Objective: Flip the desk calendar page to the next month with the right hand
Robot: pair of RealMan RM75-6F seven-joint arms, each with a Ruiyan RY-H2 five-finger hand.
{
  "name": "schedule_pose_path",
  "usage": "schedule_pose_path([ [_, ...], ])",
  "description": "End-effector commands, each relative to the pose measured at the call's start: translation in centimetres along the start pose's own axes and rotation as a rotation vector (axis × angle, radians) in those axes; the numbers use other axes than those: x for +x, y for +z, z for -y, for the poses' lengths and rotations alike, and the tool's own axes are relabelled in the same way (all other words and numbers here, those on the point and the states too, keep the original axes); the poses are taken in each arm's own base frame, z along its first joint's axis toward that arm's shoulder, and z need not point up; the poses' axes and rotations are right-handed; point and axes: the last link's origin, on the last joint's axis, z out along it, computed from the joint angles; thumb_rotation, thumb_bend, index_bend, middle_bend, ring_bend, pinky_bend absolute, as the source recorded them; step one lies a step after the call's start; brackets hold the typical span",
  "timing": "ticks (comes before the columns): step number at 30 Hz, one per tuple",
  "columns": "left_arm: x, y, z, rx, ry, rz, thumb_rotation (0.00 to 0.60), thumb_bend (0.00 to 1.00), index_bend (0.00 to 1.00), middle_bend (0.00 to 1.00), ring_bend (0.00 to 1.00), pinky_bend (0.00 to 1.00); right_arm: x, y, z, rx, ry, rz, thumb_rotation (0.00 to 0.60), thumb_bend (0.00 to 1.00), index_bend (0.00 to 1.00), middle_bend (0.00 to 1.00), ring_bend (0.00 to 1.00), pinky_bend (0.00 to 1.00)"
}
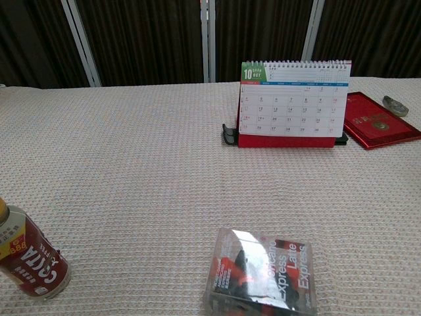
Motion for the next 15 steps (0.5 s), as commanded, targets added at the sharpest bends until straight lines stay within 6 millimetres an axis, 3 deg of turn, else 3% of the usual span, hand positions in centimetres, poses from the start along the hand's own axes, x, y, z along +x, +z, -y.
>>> schedule_pose_path([
  [1, 0.0, 0.0, 0.0, 0.0, 0.001, 0.001, 0.6, 0.07, 0.0, 0.0, 0.0, 0.0, 0.0, 0.0, 0.0, 0.0, 0.0, -0.001, 0.6, 0.24, 0.0, 0.0, 0.0, 0.0],
  [14, 0.1, 0.1, 0.2, 0.008, -0.009, 0.0, 0.6, 0.07, 0.0, 0.0, 0.0, 0.0, -0.1, 0.7, -0.1, -0.019, 0.005, 0.005, 0.6, 0.24, 0.0, 0.0, 0.0, 0.0],
  [15, 0.1, 0.2, 0.3, 0.011, -0.012, -0.001, 0.6, 0.07, 0.0, 0.0, 0.0, 0.0, -0.1, 1.1, 0.0, -0.033, 0.013, -0.002, 0.6, 0.24, 0.0, 0.04, 0.02, 0.04],
])
